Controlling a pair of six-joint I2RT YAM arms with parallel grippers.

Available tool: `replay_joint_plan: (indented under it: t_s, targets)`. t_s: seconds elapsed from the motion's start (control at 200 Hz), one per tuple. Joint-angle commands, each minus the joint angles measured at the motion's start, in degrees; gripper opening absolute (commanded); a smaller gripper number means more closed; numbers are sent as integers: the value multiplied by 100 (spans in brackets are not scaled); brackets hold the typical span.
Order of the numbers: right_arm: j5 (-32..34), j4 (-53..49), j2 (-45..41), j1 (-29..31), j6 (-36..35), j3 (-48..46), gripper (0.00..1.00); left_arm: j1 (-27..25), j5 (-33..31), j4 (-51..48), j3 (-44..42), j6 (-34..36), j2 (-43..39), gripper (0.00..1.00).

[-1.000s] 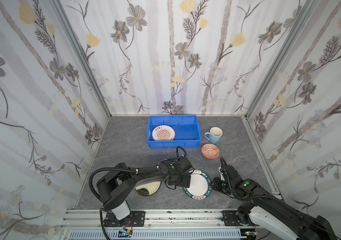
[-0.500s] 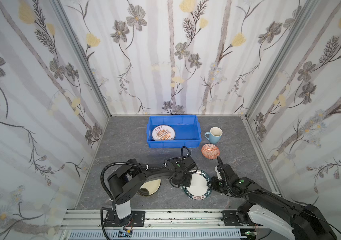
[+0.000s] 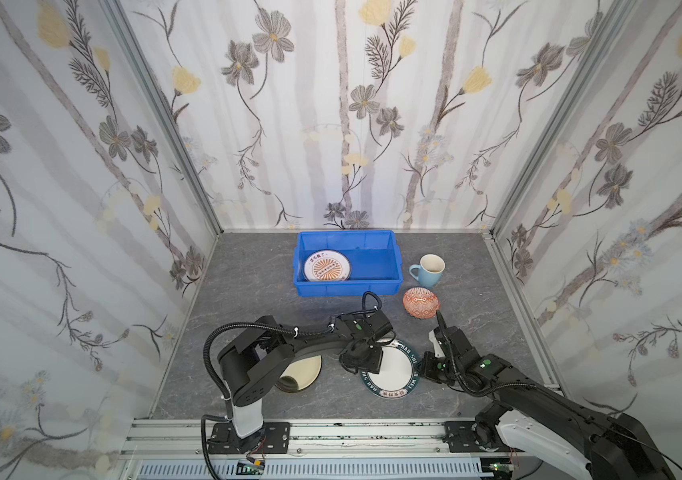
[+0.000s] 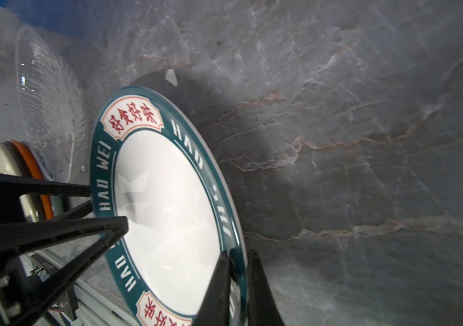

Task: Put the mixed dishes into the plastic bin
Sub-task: 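Close the right gripper on the green-rimmed plate rim and tilt it up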

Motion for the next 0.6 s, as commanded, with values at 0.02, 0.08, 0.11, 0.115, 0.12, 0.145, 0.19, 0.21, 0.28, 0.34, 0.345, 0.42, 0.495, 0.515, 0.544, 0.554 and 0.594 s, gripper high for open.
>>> replay_joint_plan:
  t_s: [0.02,0.08,0.11,0.115,0.12,0.145,0.19,0.21,0.28,0.34,0.345,0.42,0.495,0.515,0.544,0.554,0.594]
  targets:
    - [185,-301,-176,-1,-19,107,6,69,140,126,63,80,-140,87]
    - [190,-360,-251,-3,-36,126,5,106,161,100,70,93,-196,98]
    - [196,-389,-288,-11,-48,135,4,132,160,80,85,98,-228,100]
    - [197,-395,-294,-12,-47,134,4,130,156,77,87,98,-232,100]
    - [198,-399,-301,-12,-47,133,4,129,154,70,93,98,-239,100]
    - [203,-413,-336,-17,-46,146,4,136,137,45,114,106,-269,100]
    - [198,-450,-399,-25,-47,151,3,155,117,-9,146,120,-337,100]
    - [196,-462,-433,-28,-46,154,3,161,95,-47,170,120,-367,100]
    - [173,-515,-580,-36,-46,191,2,189,23,-198,251,165,-479,100]
    - [180,-580,-702,-47,-46,265,3,222,-50,-355,332,202,-594,100]
    - [180,-588,-712,-51,-46,269,3,224,-59,-365,338,207,-604,100]
    - [198,-648,-820,-81,-115,380,2,282,-150,-518,428,270,-757,100]
    - [240,-695,-845,-127,-250,524,2,379,-186,-550,429,326,-908,100]
    - [247,-707,-838,-148,-284,567,2,418,-197,-563,418,331,-938,100]
    - [231,-739,-815,-183,-352,644,2,473,-200,-579,407,343,-980,100]
    - [229,-748,-800,-197,-364,671,2,498,-200,-589,409,346,-994,100]
    - [210,-798,-763,-243,-412,783,2,580,-205,-627,402,372,-1050,100]
